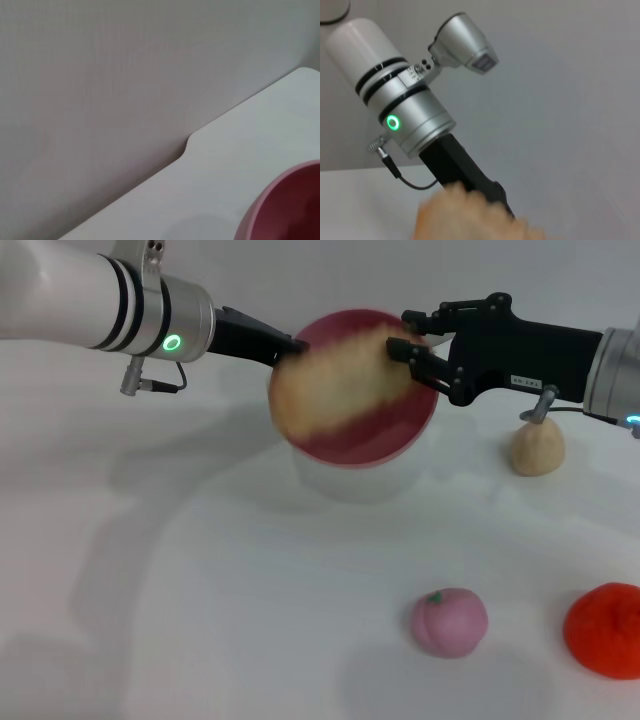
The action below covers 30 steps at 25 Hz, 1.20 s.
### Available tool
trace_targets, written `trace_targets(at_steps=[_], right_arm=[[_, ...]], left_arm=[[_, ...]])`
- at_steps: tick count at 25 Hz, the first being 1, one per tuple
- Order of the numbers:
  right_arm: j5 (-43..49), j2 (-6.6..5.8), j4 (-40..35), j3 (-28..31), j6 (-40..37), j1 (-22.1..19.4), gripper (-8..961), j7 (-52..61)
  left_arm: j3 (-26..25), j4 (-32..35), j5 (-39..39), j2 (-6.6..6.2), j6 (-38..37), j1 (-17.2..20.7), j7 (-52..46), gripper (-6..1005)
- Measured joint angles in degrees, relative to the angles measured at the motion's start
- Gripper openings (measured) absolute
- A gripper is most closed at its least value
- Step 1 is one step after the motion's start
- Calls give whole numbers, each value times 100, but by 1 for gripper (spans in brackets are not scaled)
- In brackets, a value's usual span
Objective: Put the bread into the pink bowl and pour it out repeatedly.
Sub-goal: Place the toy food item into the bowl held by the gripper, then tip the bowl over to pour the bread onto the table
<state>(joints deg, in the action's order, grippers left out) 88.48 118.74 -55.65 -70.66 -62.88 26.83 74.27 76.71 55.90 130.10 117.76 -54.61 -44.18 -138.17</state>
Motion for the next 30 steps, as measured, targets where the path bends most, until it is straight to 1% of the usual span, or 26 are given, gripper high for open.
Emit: trace_targets(at_steps=[4, 10, 13, 15, 19, 22, 26, 30], right_arm=[[43, -8, 1, -12, 34, 14, 240, 42], [80, -9, -11, -16, 58, 15, 478, 54], [-34, 5, -191, -18, 30, -40, 501, 15], [-298, 14, -429, -18, 20, -124, 517, -32], [-1173, 16, -903, -16, -4, -396, 540, -258], [-2021, 26, -1045, -30, -145, -689, 539, -738], [-3311, 35, -874, -182, -430, -1115, 540, -1780], [-4622, 54, -399, -327, -757, -1455, 540, -2923]], left_arm=[[0, 0, 3, 0, 9, -10, 0, 42], [0, -14, 16, 0, 21, -11, 0, 42], [0, -66, 48, -3, 80, -12, 0, 42], [-5, -90, 79, -8, 111, -12, 0, 42], [-8, -121, 86, -9, 136, -26, 6, 42], [-8, -123, 86, -9, 141, -29, 14, 42], [5, -132, 86, 0, 207, -29, 48, 42], [49, -140, 86, 11, 300, -29, 58, 42]])
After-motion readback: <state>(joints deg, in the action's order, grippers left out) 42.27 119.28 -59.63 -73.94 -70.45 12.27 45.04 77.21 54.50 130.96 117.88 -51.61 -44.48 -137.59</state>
